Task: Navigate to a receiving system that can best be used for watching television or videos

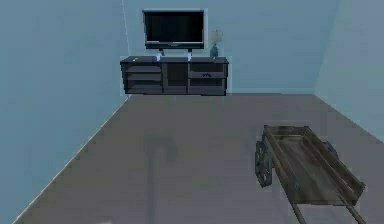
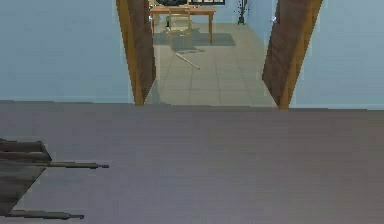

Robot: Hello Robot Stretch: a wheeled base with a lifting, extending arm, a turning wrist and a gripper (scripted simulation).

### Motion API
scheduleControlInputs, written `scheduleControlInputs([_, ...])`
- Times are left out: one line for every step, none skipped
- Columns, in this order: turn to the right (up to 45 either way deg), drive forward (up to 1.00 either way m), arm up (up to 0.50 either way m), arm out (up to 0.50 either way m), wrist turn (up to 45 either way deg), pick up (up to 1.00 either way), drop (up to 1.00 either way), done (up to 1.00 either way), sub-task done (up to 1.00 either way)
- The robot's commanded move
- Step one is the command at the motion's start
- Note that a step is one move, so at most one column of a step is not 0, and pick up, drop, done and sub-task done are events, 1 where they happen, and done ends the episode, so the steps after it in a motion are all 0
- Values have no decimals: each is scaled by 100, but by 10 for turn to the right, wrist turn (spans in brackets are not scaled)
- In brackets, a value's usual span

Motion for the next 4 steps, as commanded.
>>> scheduleControlInputs([30, 0, 0, 0, 0, 0, 0, 0, 0])
scheduleControlInputs([0, 100, 0, 0, 0, 0, 0, 0, 0])
scheduleControlInputs([0, 100, 0, 0, 0, 0, 0, 0, 0])
scheduleControlInputs([0, 10, 0, 0, 0, 0, 0, 0, 0])
